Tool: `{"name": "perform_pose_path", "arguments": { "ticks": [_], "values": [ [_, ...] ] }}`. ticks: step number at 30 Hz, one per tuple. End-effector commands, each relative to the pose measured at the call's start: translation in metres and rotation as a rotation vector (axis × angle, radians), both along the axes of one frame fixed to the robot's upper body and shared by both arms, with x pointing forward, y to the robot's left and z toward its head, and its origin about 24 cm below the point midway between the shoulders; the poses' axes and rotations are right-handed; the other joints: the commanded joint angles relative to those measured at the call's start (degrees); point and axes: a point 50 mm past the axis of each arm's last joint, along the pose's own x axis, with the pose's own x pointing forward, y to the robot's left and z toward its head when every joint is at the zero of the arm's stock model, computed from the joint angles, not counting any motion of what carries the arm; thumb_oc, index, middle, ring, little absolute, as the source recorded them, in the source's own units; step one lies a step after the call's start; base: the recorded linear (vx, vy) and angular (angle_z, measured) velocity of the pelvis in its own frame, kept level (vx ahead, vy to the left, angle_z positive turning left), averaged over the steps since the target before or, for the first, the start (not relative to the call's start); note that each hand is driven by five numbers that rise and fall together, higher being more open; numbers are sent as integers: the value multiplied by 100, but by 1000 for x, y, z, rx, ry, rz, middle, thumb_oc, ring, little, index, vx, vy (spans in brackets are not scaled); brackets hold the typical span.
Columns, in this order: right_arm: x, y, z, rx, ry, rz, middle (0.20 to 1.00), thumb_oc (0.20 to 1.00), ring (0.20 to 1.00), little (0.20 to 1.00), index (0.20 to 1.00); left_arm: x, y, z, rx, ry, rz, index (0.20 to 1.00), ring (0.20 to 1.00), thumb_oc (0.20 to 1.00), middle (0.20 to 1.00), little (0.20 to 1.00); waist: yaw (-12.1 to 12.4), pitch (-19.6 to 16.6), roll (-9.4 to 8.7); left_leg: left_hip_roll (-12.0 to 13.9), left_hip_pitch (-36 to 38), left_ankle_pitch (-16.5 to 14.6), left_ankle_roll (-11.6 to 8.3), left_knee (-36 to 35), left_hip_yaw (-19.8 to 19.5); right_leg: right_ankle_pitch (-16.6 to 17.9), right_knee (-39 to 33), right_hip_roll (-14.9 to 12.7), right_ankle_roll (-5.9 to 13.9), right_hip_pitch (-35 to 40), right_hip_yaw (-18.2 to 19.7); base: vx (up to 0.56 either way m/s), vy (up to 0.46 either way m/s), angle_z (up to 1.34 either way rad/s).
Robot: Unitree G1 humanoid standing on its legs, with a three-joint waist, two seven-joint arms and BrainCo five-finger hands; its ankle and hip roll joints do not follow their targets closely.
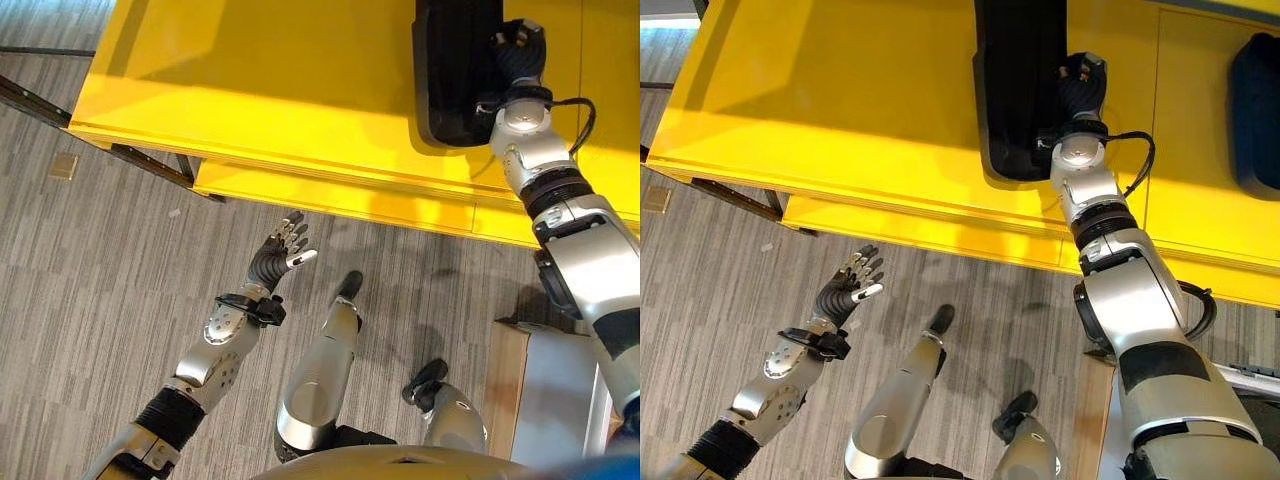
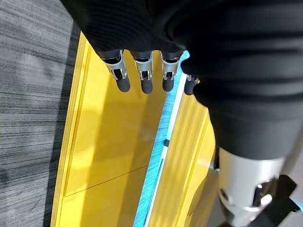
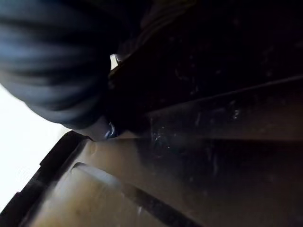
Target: Move parts from the plastic box to the shelf.
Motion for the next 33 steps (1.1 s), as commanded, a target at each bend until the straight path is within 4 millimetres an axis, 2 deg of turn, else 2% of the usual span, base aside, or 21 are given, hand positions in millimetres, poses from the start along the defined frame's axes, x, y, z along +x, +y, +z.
{"name": "perform_pose_path", "arguments": {
  "ticks": [1,6,17,32,33],
  "values": [
    [-16,-13,77,-66,-228,-37,200,200,200,200,200,1,-2,21,-14,-115,-15,1000,1000,1000,1000,1000,-21,-88,20,222,-266,-487,45,459,555,-263,322,41,-182,14,392,0,0,0],
    [-19,-27,84,-72,-219,-95,200,200,200,200,200,3,-3,22,-13,-122,-19,1000,1000,1000,1000,1000,-2,-65,67,190,-352,-499,68,470,580,-231,289,20,-167,-44,395,0,0,0],
    [-25,-41,99,-90,-214,-166,200,200,200,200,200,6,-6,29,-12,-149,-26,1000,1000,1000,1000,1000,57,-39,85,163,-498,-480,85,459,567,-210,211,51,-156,-103,343,0,0,0],
    [-28,-44,111,-115,-215,-196,200,200,200,200,200,8,-4,35,-18,-173,-16,1000,1000,1000,1000,1000,95,-37,71,150,-566,-470,83,455,578,-189,144,84,-143,-92,313,1,-1,0],
    [-28,-44,111,-115,-216,-196,529,529,529,529,529,8,-4,35,-18,-175,-15,1000,1000,1000,1000,1000,93,-35,74,148,-566,-464,84,448,583,-185,137,86,-141,-88,307,0,0,0]
  ]
}}
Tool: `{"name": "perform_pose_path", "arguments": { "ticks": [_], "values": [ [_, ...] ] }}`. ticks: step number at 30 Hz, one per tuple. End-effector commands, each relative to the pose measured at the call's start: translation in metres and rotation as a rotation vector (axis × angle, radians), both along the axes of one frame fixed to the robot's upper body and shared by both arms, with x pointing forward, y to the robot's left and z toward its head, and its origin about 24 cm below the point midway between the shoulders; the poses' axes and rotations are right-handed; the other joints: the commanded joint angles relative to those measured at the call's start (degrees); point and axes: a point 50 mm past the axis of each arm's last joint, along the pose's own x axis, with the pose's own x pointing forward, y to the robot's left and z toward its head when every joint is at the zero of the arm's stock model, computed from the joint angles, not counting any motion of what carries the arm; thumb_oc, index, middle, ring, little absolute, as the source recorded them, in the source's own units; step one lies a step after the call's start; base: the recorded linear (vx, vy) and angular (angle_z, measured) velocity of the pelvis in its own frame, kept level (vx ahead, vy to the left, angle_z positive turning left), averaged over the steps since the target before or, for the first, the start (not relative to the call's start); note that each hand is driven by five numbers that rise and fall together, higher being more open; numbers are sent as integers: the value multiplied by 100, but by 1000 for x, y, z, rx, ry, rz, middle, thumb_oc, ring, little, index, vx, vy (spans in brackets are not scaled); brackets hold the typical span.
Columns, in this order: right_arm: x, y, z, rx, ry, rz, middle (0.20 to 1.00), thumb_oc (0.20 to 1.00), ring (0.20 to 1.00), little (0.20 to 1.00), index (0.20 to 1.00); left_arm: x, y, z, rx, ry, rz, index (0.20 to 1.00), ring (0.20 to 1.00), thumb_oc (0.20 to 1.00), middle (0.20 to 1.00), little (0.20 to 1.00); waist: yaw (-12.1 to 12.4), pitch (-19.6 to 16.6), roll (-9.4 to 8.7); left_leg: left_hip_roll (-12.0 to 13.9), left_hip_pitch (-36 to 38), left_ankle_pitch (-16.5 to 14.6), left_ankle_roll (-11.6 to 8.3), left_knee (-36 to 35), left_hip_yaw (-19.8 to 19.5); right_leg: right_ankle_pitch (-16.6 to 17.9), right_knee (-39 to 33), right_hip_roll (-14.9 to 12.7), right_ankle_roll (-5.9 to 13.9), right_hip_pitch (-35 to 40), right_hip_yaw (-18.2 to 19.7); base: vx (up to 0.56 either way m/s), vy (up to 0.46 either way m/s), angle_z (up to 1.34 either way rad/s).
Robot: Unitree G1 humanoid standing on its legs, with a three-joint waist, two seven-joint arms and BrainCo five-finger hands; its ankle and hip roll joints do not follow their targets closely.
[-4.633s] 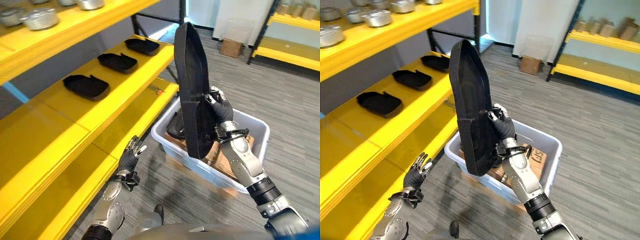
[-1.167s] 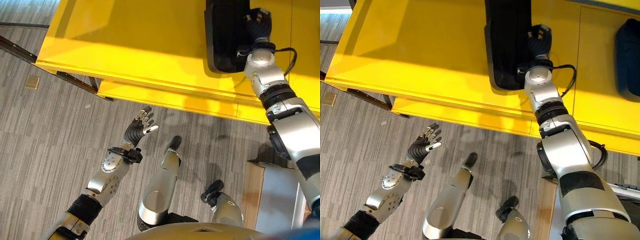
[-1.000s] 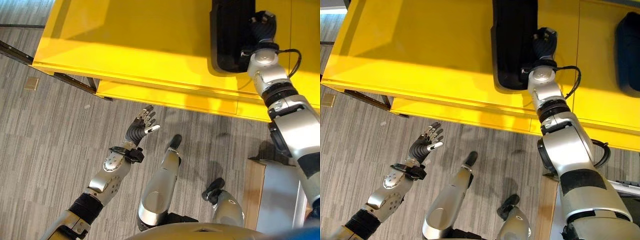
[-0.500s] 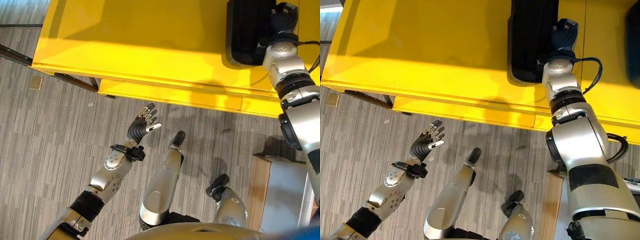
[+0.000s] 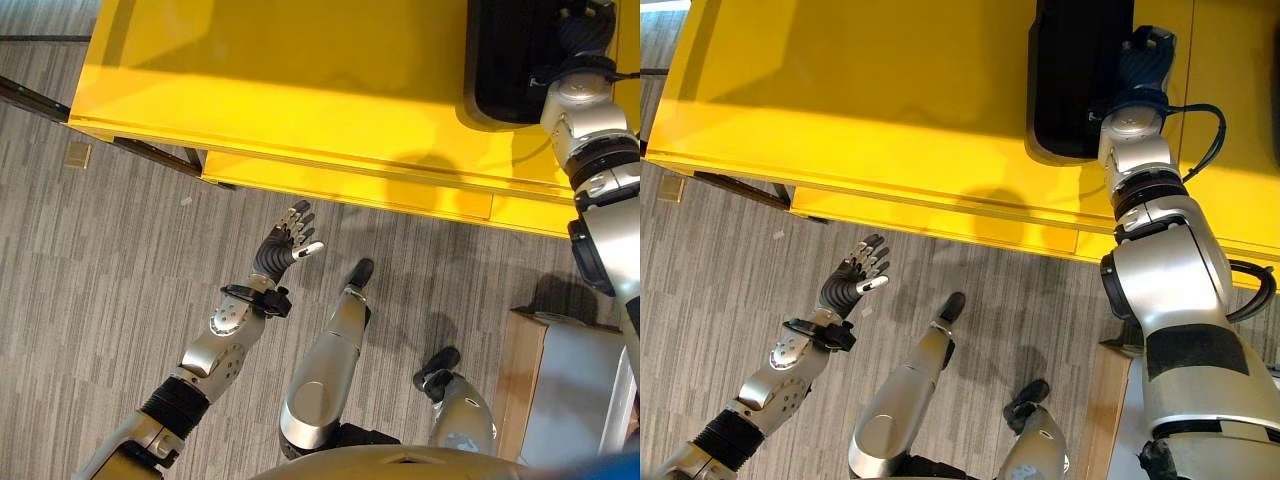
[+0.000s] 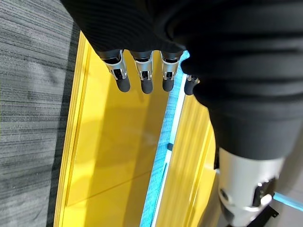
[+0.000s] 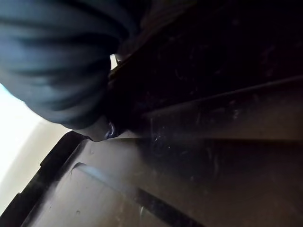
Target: Move parts from the plastic box to the shelf.
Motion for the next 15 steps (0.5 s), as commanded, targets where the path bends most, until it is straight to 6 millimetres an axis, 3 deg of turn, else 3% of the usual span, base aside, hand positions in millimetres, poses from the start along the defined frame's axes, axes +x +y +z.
{"name": "perform_pose_path", "arguments": {
  "ticks": [1,2,15],
  "values": [
    [-19,2,76,-81,-221,-5,598,598,598,598,598,1,0,25,-12,-126,-20,1000,1000,1000,1000,1000,-4,-114,-83,194,-286,-480,63,423,592,-171,106,136,-159,176,316,0,0,0],
    [-19,2,77,-81,-223,-9,1000,1000,1000,1000,1000,1,0,25,-11,-127,-20,1000,1000,1000,1000,1000,-2,-112,-85,195,-279,-482,65,412,588,-169,110,134,-155,176,314,0,0,0],
    [-20,8,83,-100,-239,-7,1000,1000,1000,1000,1000,2,2,27,-17,-131,-8,1000,1000,1000,1000,1000,-72,-99,-87,222,-213,-489,65,416,624,-159,135,134,-144,173,366,0,0,0]
  ]
}}
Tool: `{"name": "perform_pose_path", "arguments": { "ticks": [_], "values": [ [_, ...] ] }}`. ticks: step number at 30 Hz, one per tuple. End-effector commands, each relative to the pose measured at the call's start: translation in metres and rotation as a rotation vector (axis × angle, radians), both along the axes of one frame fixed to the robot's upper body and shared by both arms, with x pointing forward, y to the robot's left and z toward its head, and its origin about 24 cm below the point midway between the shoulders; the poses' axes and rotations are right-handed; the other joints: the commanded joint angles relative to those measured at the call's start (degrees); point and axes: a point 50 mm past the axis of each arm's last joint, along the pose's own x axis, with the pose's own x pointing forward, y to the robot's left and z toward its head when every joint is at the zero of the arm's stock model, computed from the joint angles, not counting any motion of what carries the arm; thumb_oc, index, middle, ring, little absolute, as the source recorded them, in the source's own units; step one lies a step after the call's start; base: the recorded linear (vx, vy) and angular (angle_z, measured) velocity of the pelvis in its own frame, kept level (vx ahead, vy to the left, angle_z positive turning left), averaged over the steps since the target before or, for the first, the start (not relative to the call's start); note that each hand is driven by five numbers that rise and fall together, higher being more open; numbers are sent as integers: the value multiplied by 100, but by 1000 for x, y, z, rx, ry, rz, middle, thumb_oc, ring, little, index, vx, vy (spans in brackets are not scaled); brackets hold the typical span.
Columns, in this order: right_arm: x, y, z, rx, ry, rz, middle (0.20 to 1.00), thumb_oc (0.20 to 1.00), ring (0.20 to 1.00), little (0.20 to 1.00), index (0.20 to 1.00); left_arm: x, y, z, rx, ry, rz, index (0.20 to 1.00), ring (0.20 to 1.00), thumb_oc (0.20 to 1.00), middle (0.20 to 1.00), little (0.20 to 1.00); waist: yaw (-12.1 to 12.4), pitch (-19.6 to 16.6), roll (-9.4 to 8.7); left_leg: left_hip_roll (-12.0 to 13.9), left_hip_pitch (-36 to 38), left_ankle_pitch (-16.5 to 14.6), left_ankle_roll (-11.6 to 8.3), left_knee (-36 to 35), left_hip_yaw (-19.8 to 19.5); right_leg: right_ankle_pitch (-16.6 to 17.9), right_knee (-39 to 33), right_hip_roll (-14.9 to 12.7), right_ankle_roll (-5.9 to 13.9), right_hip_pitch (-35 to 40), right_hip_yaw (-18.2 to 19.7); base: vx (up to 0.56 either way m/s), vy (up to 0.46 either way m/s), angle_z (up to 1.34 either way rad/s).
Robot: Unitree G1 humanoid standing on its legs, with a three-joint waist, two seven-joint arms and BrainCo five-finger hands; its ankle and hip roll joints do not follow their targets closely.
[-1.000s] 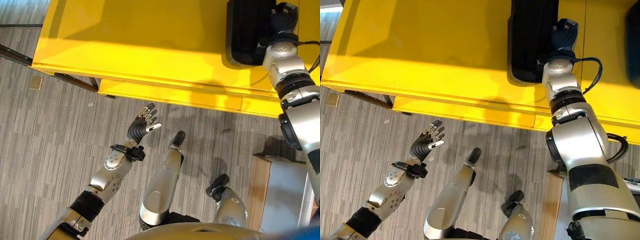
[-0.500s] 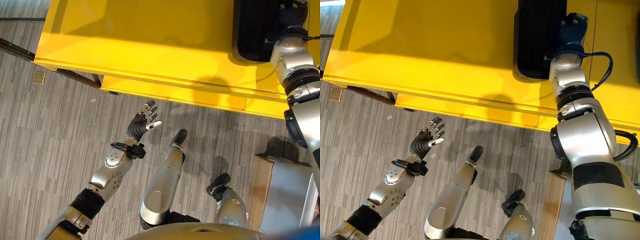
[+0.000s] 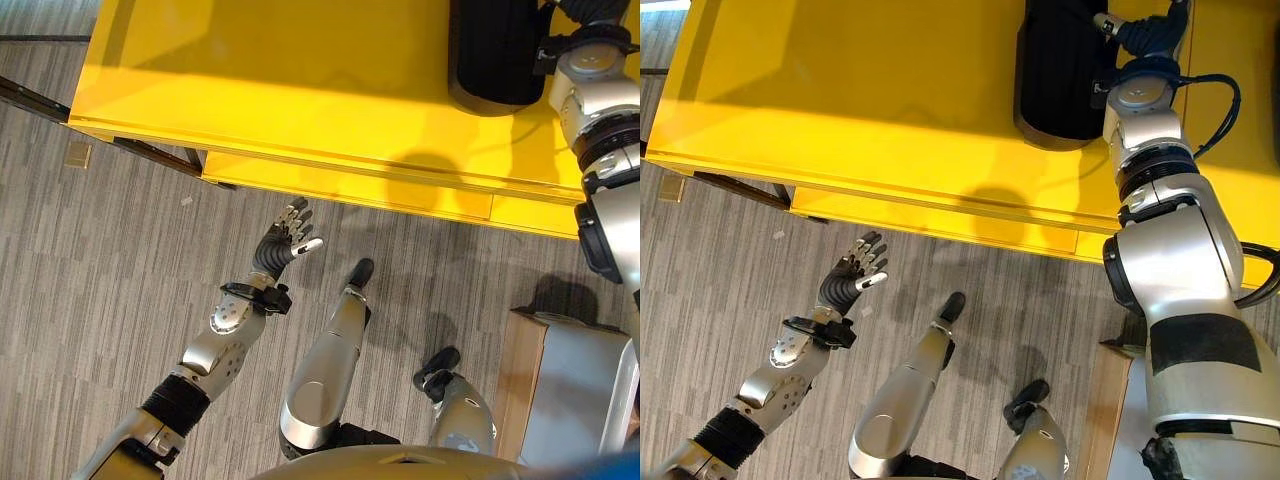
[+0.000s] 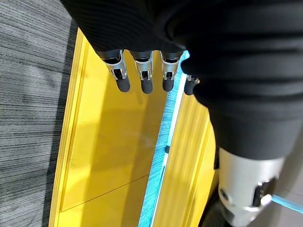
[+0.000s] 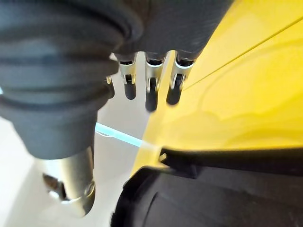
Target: Move parts from the plastic box to the shelf.
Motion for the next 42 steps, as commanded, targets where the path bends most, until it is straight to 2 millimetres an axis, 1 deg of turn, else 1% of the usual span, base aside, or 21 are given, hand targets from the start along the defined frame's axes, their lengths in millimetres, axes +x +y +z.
{"name": "perform_pose_path", "arguments": {
  "ticks": [1,4,10,15,17,21,22,25,26,27,28,29,30,33,34,35,36,37,38,40,42],
  "values": [
    [-17,2,53,-103,-170,-12,1000,1000,1000,1000,1000,-1,4,23,-15,-115,-16,1000,1000,1000,1000,1000,-56,-96,-88,226,-205,-490,61,404,627,-161,142,132,-151,170,369,0,0,0],
    [-17,4,55,-117,-178,-12,1000,1000,1000,1000,1000,-2,6,22,-10,-112,-13,1000,1000,1000,1000,1000,-74,-98,-108,253,-185,-491,57,419,640,-158,152,136,-152,171,380,0,0,0],
    [-20,18,65,-168,-238,30,1000,1000,1000,1000,1000,-3,11,20,-9,-103,-1,1000,1000,1000,1000,1000,-159,-128,-198,327,-69,-469,37,364,672,-137,80,193,-152,235,422,-15,2,-2],
    [-23,54,63,-214,-334,158,1000,1000,1000,1000,1000,-5,16,16,-18,-84,18,1000,1000,1000,1000,1000,-313,-125,-305,433,78,-461,13,336,726,-117,45,262,-182,279,499,-44,9,-18],
    [-26,68,61,-262,-362,207,1000,1000,1000,1000,1000,-5,18,14,-18,-74,30,1000,1000,1000,1000,1000,-390,-116,-340,464,116,-443,8,313,742,-109,24,287,-195,286,544,-43,11,-16],
    [-40,91,52,-319,-460,293,1000,1000,1000,1000,1000,-8,21,11,-27,-60,52,1000,1000,1000,1000,1000,-533,-88,-398,543,208,-396,-8,239,799,-69,-43,342,-223,307,619,-70,14,-16],
    [-46,95,47,-330,-492,317,1000,1000,1000,1000,1000,-8,20,10,-31,-59,54,1000,1000,1000,1000,1000,-577,-55,-385,554,179,-251,27,211,825,36,-63,339,-250,270,589,-113,34,-22],
    [-58,92,29,-360,-529,334,1000,1000,1000,1000,1000,-10,21,7,-36,-48,65,1000,1000,1000,1000,1000,-662,-52,-421,587,260,-213,23,142,853,60,-131,364,-258,320,599,-56,-3,-9],
    [-58,91,28,-359,-528,333,1000,1000,1000,1000,1000,-10,21,7,-35,-46,65,1000,1000,1000,1000,1000,-654,-58,-427,587,266,-212,22,137,854,61,-136,365,-258,326,598,-32,-22,-11],
    [-64,92,10,-373,-527,361,1000,1000,1000,1000,1000,-11,22,4,-34,-40,80,1000,1000,1000,1000,1000,-692,-76,-448,622,349,-181,14,63,869,77,-206,384,-255,372,630,-24,-25,-11],
    [-68,92,1,-378,-529,379,1000,1000,1000,1000,1000,-11,23,3,-34,-36,89,1000,1000,1000,1000,1000,-723,-85,-447,637,390,-166,7,33,877,81,-224,386,-257,399,643,-24,-25,-13],
    [-69,91,0,-377,-527,378,1000,1000,1000,1000,1000,-11,23,2,-32,-34,88,1000,1000,1000,1000,1000,-714,-92,-452,637,398,-164,7,26,878,83,-229,386,-257,405,643,-7,-40,-11],
    [-76,92,-25,-368,-509,434,1000,1000,1000,1000,1000,-12,24,-1,-32,-27,100,1000,1000,1000,1000,1000,-761,-139,-467,679,511,-117,-4,-68,886,100,-304,410,-260,485,671,-6,-48,-12],
    [-92,93,-64,-347,-461,532,1000,1000,1000,1000,1000,-16,27,-6,-17,-10,111,1000,1000,1000,1000,1000,-879,-250,-495,770,724,-11,-34,-262,914,155,-475,479,-256,623,715,0,-67,-7],
    [-93,92,-64,-346,-459,531,1000,1000,1000,1000,1000,-16,27,-7,-16,-8,110,1000,1000,1000,1000,1000,-871,-257,-499,771,738,-4,-35,-278,917,160,-487,480,-257,634,715,6,-86,-14],
    [-105,95,-90,-301,-413,614,1000,1000,1000,1000,1000,-19,30,-11,-11,7,125,1000,1000,1000,1000,1000,-948,-360,-531,875,918,110,-56,-502,951,195,-625,562,-250,720,756,-1,-58,-19],
    [-105,95,-90,-301,-413,614,1000,1000,1000,1000,1000,-19,30,-11,-11,8,125,1000,1000,1000,1000,1000,-947,-360,-531,875,919,111,-56,-503,951,195,-625,562,-250,721,757,-3,-113,-35],
    [-111,97,-108,-223,-387,670,1000,1000,1000,1000,1000,-21,31,-15,-17,21,137,1000,1000,1000,1000,1000,-1025,-421,-556,963,1031,220,-94,-644,984,215,-702,627,-255,774,782,-8,-120,-35],
    [-123,100,-123,-195,-353,734,1000,1000,1000,1000,1000,-26,33,-20,-17,45,146,1000,1000,1000,1000,1000,-1128,-555,-581,1101,1228,374,-117,-921,1042,265,-819,723,-271,812,830,3,-172,-35],
    [-134,100,-139,-133,-313,796,1000,1000,1000,1000,1000,-32,37,-27,-20,73,163,1000,1000,1000,1000,1000,-1268,-698,-612,1323,1507,545,-154,-1255,1130,277,-906,869,-285,851,945,-6,-148,-33],
    [-141,101,-149,-116,-279,848,1000,1000,1000,1000,1000,-36,39,-29,-21,80,169,1000,1000,1000,1000,1000,-1384,-810,-614,1531,1749,712,-207,-1549,1239,254,-914,998,-309,839,1059,-43,-153,-56]
  ]
}}
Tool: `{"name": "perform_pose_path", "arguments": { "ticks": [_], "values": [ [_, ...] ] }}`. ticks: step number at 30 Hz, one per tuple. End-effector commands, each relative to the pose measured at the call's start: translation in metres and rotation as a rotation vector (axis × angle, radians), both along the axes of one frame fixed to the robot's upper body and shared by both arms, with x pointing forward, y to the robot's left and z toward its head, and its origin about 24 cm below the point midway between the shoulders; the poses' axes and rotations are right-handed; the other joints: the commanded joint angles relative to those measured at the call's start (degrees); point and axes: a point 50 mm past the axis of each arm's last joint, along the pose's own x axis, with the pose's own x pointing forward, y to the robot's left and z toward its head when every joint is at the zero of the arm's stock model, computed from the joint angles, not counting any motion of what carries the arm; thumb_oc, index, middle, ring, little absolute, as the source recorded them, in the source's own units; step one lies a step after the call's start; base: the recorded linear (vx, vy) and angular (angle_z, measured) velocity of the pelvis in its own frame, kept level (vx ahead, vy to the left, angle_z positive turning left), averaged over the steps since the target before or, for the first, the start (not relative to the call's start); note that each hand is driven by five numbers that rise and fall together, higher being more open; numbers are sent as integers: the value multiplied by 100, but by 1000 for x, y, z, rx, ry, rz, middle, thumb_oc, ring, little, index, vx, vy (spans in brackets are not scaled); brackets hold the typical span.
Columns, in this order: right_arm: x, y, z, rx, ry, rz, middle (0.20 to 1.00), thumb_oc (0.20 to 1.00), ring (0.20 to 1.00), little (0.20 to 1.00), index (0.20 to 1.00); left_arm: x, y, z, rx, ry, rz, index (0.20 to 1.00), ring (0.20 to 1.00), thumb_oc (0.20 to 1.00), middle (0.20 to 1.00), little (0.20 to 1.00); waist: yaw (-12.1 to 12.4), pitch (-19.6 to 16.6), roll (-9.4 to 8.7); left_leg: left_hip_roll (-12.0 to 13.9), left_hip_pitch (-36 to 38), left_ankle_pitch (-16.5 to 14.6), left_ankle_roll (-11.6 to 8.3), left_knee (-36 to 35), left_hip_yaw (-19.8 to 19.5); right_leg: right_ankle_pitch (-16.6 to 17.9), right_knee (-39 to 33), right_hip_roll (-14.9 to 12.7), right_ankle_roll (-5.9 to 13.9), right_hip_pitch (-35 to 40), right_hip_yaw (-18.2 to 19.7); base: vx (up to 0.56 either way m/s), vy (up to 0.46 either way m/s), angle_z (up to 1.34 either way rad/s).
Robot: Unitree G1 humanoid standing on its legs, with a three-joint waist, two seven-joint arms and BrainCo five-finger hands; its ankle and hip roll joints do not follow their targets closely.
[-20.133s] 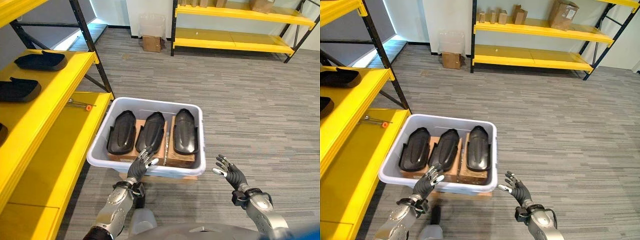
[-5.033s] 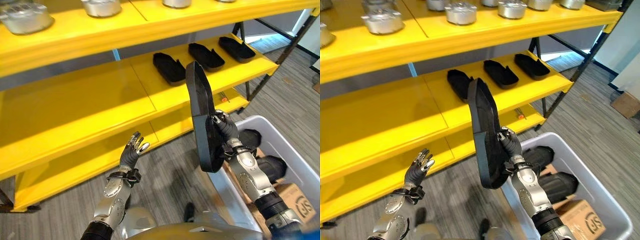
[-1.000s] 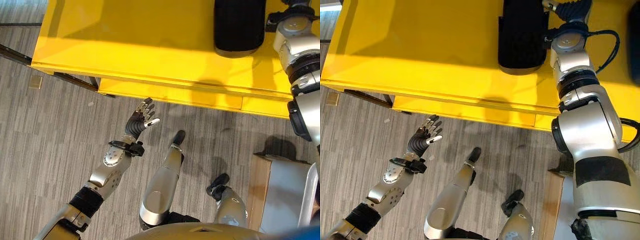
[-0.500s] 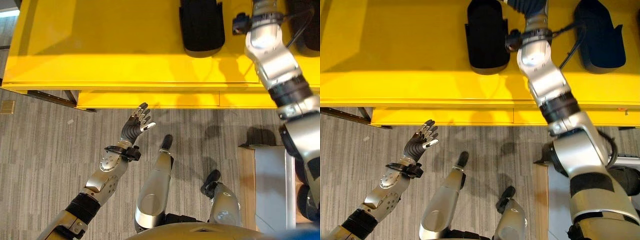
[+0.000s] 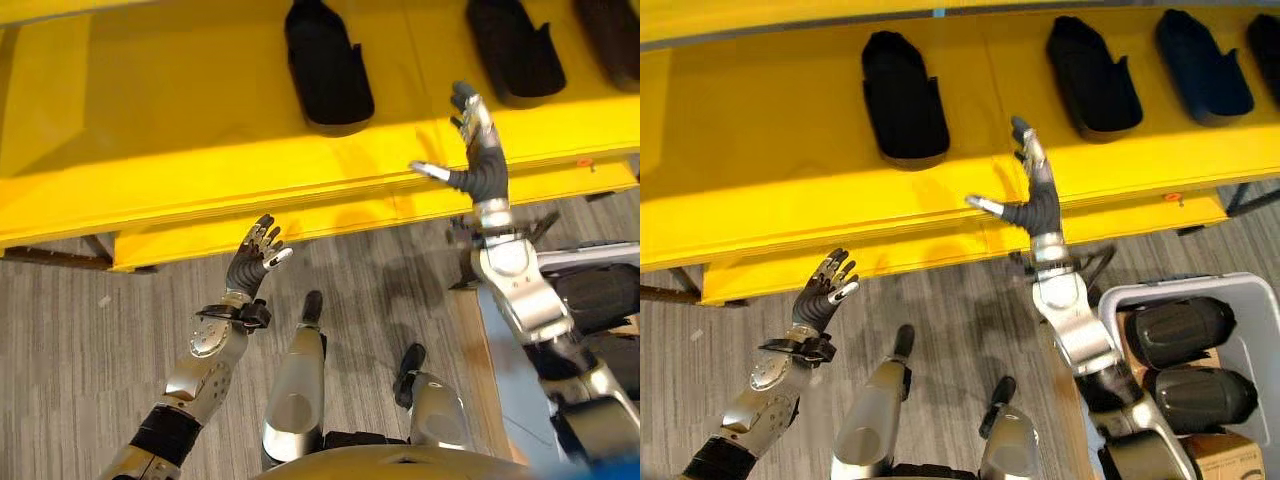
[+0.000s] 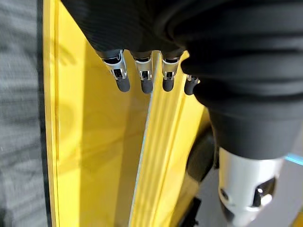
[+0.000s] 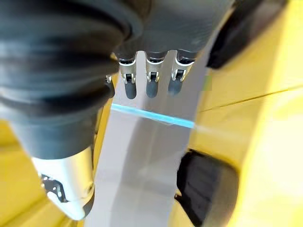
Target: Move parts from the plastic box to the shelf.
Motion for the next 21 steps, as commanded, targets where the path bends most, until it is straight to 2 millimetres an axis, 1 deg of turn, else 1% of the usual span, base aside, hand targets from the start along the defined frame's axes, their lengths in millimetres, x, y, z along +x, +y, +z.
{"name": "perform_pose_path", "arguments": {
  "ticks": [1,4,5,8,9,10,11,12,14,15,16,17,18,20,21],
  "values": [
    [-17,-2,12,37,-87,115,1000,1000,1000,1000,1000,-14,2,-8,35,1,-15,1000,1000,1000,1000,1000,-247,-733,5,809,307,741,-109,-865,315,-437,248,477,-246,-77,208,-53,-132,-63],
    [-20,-2,12,7,-91,126,1000,1000,1000,1000,1000,-16,2,-9,32,0,-8,1000,1000,1000,1000,1000,-279,-761,16,899,422,808,-123,-980,374,-472,304,563,-296,-122,311,-52,-131,-54],
    [-25,-7,1,18,-43,139,1000,1000,1000,1000,1000,-18,2,-12,10,4,5,1000,1000,1000,1000,1000,-405,-803,23,1102,597,888,-167,-1076,501,-551,440,763,-395,-216,495,-72,-186,-35],
    [-31,-15,-13,45,24,136,1000,1000,1000,1000,1000,-23,1,-21,-8,33,30,1000,1000,1000,1000,1000,-517,-927,31,1354,782,1047,-219,-1222,642,-566,423,1044,-514,-258,713,-47,-248,-59],
    [-32,-19,-18,69,56,125,1000,1000,1000,1000,1000,-25,1,-24,-20,42,44,1000,1000,1000,1000,1000,-548,-958,35,1394,805,1045,-212,-1180,666,-554,419,1108,-558,-274,777,-28,-258,-52],
    [-32,-22,-25,100,87,116,1000,1000,1000,1000,1000,-25,2,-26,-22,50,56,1000,1000,1000,1000,1000,-549,-975,6,1385,794,978,-162,-1050,579,-528,355,1168,-608,-250,873,-29,-207,-47],
    [-32,-26,-27,95,96,94,1000,1000,1000,1000,1000,-25,3,-26,-21,50,65,1000,1000,1000,1000,1000,-529,-990,-14,1319,791,993,-123,-931,427,-499,268,1225,-646,-210,954,-26,-208,-51],
    [-31,-29,-29,102,107,80,1000,1000,1000,1000,1000,-25,1,-26,-21,43,58,1000,1000,1000,1000,1000,-492,-1006,-20,1143,744,968,-57,-824,195,-442,132,1270,-670,-154,1043,13,-156,-56],
    [-30,-34,-36,120,140,59,1000,1000,1000,1000,1000,-28,-1,-30,-26,58,60,1000,1000,1000,1000,1000,-377,-1031,-56,608,712,912,7,-714,-303,-357,-123,1311,-674,25,1180,43,-120,-67],
    [-32,-38,-38,126,146,36,1000,1000,1000,1000,1000,-29,-2,-32,-25,66,60,1000,1000,1000,1000,1000,-374,-1076,-80,272,597,783,58,-581,-468,-297,-215,1309,-662,59,1216,64,-112,-64],
    [-33,-43,-40,141,157,12,1000,1000,1000,1000,1000,-31,-2,-34,-19,76,57,1000,1000,1000,1000,1000,-391,-1109,-115,-180,626,384,173,-467,-586,-227,-332,1339,-642,123,1348,64,-84,-43],
    [-35,-45,-44,146,172,6,1000,1000,1000,1000,1000,-32,-1,-35,-16,79,55,1000,1000,1000,1000,1000,-404,-1160,-103,-424,636,269,208,-405,-611,-138,-423,1367,-615,156,1417,82,-35,-26],
    [-38,-48,-51,138,192,-17,1000,1000,1000,1000,1000,-35,-2,-37,0,82,42,1000,1000,1000,1000,1000,-456,-1275,-44,-934,716,30,362,-407,-595,-20,-572,1432,-602,168,1535,58,12,-36],
    [-39,-48,-51,138,194,-18,1000,1000,1000,1000,1000,-36,-2,-37,0,83,41,1000,1000,1000,1000,1000,-442,-1269,-44,-936,728,4,372,-384,-583,-25,-583,1430,-596,193,1545,33,23,-56],
    [-41,-47,-55,141,208,-16,1000,1000,1000,1000,1000,-37,-2,-37,7,78,34,1000,1000,1000,1000,1000,-461,-1337,-2,-1211,753,-74,439,-411,-634,44,-669,1488,-581,190,1634,36,51,-57]
  ]
}}
